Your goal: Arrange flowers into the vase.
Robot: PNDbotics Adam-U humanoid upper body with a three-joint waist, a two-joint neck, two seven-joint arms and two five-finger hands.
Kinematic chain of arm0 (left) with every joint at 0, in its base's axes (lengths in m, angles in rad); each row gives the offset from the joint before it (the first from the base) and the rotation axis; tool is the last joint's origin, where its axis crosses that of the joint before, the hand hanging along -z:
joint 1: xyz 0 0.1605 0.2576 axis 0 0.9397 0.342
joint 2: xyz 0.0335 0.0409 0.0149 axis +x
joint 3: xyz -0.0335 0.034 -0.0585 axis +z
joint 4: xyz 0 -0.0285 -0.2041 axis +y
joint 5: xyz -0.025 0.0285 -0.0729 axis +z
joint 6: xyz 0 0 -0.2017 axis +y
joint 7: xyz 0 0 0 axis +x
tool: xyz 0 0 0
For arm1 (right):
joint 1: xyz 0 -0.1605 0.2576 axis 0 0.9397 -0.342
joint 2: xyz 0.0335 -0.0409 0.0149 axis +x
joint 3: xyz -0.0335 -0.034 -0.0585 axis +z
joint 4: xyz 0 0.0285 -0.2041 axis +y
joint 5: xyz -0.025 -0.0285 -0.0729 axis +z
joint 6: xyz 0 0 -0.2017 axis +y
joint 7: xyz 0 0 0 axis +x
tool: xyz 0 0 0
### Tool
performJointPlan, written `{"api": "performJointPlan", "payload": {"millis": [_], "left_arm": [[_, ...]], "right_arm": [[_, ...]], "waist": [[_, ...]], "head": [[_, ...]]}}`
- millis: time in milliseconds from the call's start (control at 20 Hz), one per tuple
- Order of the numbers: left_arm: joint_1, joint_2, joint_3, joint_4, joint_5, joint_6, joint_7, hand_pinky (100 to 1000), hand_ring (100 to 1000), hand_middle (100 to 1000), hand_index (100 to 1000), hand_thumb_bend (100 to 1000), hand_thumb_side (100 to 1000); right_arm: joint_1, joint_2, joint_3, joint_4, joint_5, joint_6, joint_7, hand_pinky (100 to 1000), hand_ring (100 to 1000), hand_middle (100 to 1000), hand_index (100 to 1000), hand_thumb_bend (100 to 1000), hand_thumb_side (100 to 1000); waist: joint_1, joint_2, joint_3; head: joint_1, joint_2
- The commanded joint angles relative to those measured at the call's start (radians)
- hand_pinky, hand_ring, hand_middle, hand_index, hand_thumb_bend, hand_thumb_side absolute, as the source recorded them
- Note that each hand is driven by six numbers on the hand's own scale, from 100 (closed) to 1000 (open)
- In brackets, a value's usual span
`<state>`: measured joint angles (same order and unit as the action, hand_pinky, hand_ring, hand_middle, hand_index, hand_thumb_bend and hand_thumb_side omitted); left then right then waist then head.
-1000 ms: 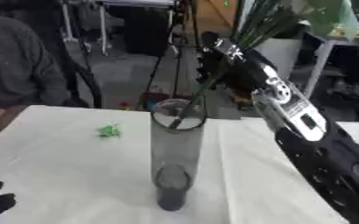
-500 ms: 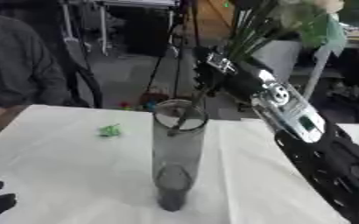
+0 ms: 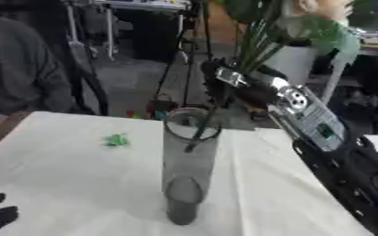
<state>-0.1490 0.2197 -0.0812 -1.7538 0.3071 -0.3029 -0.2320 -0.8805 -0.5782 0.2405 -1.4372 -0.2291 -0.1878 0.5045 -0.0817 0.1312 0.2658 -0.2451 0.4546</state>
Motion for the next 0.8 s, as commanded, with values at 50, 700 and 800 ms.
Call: {"api": "performJointPlan", "payload": {"millis": [50,700,800], "left_arm": [[-0.007,0.010,0.008,-0.012,-0.003,0.000,0.004,835,774,805,837,869,642],[-0.009,0.010,0.010,-0.012,-0.005,0.000,0.008,834,773,804,835,869,642],[-0.008,0.012,0.010,-0.011,-0.006,0.000,0.009,834,772,804,834,869,642]], "right_arm": [[-0.024,-0.035,-0.008,-0.003,0.016,-0.007,0.001,100,100,100,322,100,939],[-0.022,-0.038,-0.005,-0.003,0.061,-0.023,0.015,100,155,100,336,100,951],[-0.021,-0.045,0.003,-0.002,0.072,-0.024,0.039,100,177,100,354,100,965]], "waist": [[0.003,-0.015,0.000],[-0.004,-0.016,-0.002],[-0.009,-0.018,-0.004]], "head": [[0.004,-0.014],[0.009,-0.018],[0.012,-0.019]]}}
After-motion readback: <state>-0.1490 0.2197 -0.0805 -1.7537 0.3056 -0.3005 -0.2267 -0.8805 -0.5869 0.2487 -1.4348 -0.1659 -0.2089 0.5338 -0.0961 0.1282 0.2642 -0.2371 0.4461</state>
